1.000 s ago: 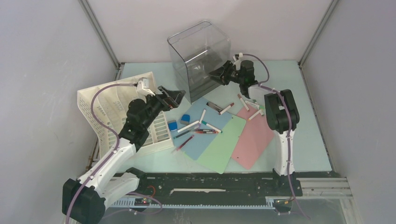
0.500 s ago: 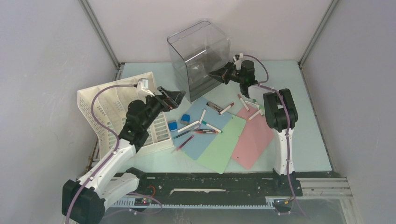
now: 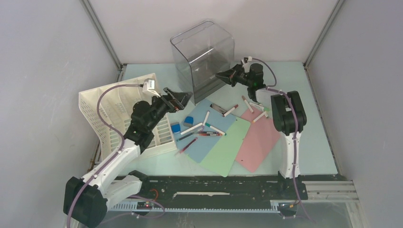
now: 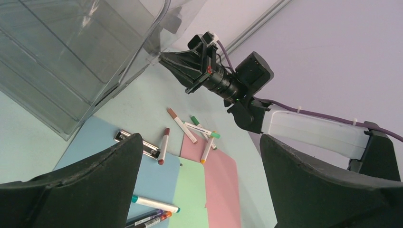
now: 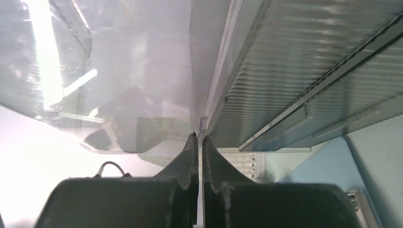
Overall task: Organize the desk
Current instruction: Open the storage box at the center of the board.
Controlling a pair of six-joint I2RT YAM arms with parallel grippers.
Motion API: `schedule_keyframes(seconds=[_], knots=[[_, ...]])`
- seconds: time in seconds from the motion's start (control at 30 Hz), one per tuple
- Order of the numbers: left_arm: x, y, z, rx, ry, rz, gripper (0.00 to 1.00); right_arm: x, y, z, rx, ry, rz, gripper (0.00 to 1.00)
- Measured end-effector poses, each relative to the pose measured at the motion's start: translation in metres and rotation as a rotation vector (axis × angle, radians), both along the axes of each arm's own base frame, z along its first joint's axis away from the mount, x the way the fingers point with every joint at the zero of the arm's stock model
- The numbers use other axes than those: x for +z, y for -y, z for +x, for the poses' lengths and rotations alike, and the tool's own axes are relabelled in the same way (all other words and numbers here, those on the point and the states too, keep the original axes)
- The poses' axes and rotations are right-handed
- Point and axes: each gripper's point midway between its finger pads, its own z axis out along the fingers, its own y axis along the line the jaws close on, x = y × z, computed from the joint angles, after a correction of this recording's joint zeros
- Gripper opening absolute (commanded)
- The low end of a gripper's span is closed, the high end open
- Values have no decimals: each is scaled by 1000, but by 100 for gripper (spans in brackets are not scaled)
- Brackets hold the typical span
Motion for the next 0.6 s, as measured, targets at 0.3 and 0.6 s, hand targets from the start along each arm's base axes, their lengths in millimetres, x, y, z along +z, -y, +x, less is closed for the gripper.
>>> schedule_keyframes(seconds=[0.3, 0.6], knots=[[1, 14, 7, -46, 41, -6, 100, 44, 24, -19, -16, 33, 51, 0], [-11, 24, 23, -59, 30, -9, 100, 74, 28, -34, -11, 64, 78, 0]])
